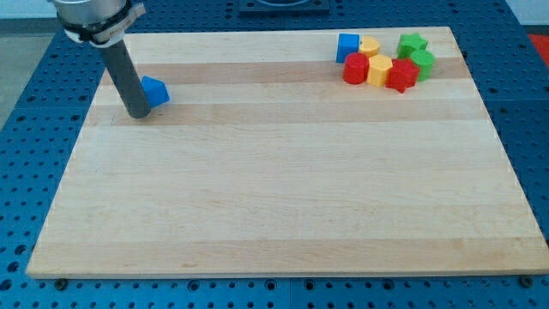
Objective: Nudge blue triangle a bit right
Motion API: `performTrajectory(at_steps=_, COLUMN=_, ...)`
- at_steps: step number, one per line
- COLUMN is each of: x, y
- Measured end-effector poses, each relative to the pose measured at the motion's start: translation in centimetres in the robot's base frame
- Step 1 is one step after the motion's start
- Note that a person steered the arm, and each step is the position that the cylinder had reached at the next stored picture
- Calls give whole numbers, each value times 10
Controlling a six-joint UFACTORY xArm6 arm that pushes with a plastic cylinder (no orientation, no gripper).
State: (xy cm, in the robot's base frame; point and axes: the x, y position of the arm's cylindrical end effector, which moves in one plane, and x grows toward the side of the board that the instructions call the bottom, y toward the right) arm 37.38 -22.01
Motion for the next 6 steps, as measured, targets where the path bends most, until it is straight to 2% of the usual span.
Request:
performTrajectory(at_steps=4, x=-1, y=-48)
performTrajectory(at_steps=6, x=-15, y=-16)
